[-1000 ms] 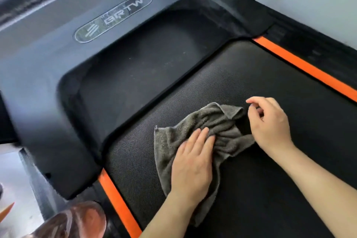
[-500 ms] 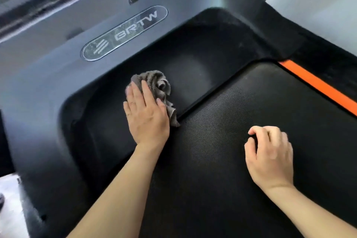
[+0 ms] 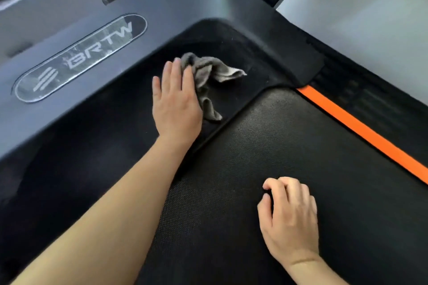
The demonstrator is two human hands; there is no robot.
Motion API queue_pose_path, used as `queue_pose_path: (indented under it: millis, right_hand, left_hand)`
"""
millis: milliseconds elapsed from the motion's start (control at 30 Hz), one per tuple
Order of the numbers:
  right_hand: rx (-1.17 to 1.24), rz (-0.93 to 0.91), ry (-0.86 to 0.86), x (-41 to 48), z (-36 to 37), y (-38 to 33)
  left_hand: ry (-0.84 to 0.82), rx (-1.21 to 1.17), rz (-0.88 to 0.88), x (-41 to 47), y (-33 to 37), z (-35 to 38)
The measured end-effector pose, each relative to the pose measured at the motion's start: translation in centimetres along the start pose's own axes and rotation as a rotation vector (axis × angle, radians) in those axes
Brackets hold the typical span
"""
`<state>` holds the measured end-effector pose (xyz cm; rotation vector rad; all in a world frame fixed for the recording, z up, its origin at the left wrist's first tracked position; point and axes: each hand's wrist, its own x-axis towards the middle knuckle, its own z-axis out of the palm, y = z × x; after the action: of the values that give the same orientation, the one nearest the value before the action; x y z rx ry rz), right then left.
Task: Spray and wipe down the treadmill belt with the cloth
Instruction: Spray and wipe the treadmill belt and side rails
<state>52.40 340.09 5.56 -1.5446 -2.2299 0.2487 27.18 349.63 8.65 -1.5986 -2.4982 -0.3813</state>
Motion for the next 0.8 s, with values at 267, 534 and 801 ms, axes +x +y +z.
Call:
queue_pose_path:
  millis: [267,534,801]
  right_hand:
    - [-0.035,-0.015,-0.039,0.3,0.0,-0.1]
    - [0.014,0.010,-0.031,-0.2,0.0,0.3]
    - [-0.017,0.013,-0.069,0.0,-0.2,0.1]
  left_hand:
    - [-0.100,-0.119,0.260,1.2,12.4,3.2]
    - [-0.175,-0.046,0.672,-2.3,11.4,2.7]
    - [-0.245,-0.055,0.472,-2.0,15.6,3.0]
